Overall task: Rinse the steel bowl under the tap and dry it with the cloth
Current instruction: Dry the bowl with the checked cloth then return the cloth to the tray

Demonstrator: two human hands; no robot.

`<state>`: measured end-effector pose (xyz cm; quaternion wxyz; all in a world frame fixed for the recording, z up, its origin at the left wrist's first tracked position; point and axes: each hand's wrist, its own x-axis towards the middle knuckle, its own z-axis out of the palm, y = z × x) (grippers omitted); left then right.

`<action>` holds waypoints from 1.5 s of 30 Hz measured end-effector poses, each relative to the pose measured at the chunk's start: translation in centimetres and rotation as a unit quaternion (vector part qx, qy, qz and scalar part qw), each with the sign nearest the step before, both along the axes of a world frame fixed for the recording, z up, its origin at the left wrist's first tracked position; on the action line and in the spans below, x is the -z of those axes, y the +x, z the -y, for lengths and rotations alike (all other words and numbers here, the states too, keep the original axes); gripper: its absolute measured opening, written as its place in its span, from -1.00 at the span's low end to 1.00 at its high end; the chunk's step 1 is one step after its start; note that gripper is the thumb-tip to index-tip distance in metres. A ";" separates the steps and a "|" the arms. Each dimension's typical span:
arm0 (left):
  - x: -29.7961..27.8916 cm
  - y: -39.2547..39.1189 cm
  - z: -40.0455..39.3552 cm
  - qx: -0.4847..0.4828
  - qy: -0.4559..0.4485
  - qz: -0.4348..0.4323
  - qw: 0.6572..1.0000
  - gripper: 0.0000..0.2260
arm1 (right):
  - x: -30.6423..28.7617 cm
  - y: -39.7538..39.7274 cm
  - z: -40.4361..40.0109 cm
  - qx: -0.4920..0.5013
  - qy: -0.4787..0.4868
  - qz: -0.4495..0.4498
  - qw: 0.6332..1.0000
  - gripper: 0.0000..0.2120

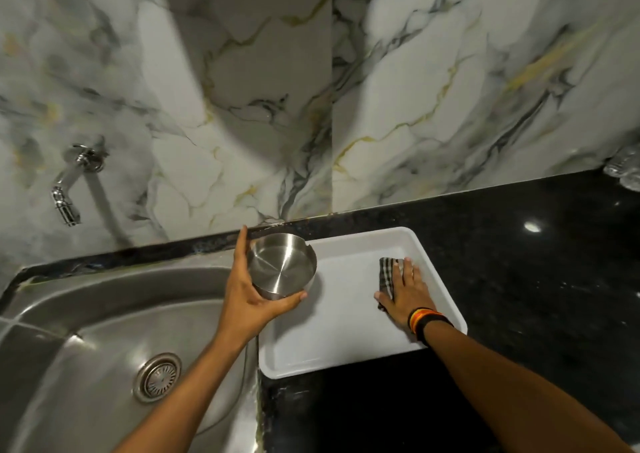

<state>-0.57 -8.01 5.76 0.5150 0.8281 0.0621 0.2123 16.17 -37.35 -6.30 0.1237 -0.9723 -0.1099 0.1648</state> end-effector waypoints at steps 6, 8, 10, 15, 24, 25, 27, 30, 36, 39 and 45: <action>0.3 -0.4 0.2 -0.002 0.031 -0.018 0.999 0.41 | 1.9 0.6 -1.7 0.011 -0.045 0.019 0.999 -0.14; 0.2 -1.0 -0.7 -0.009 0.039 -0.021 0.999 0.40 | 1.8 0.7 -2.5 0.015 -0.042 0.033 0.998 -0.19; -0.2 -1.5 -1.4 -0.007 0.047 -0.023 0.999 0.40 | 2.0 0.8 -2.6 0.031 -0.031 0.048 0.998 -0.25; -0.9 -2.0 -2.7 0.015 0.093 -0.031 0.995 0.39 | -1.0 0.9 -2.7 0.151 0.114 0.090 0.978 -0.57; -1.8 -3.2 -8.5 0.014 0.104 -0.015 0.994 0.44 | -16.9 -10.4 -15.6 -0.018 0.485 0.133 0.864 -0.45; -1.8 -3.2 -8.9 0.019 0.106 -0.008 0.994 0.44 | -17.9 -12.1 -17.0 -0.070 0.470 0.135 0.869 -0.41; -2.0 -3.4 -9.6 0.028 0.111 0.001 0.993 0.44 | -18.4 -14.8 -19.8 -0.167 0.410 0.136 0.886 -0.39; -2.4 -4.0 -10.5 0.053 0.154 0.010 0.987 0.45 | -17.3 -16.3 -22.6 -0.221 0.292 0.146 0.919 -0.38; -2.2 -5.8 -12.5 0.074 0.205 0.020 0.976 0.52 | -18.4 -17.3 -26.4 -0.239 0.267 0.098 0.929 -0.37; -2.4 -6.2 -13.2 0.058 0.199 0.023 0.978 0.50 | -19.2 -16.9 -27.1 -0.272 0.293 0.100 0.911 -0.36; -3.4 -6.8 -14.0 0.073 0.199 0.016 0.977 0.48 | -20.6 -16.0 -24.8 -0.439 0.326 0.041 0.836 -0.42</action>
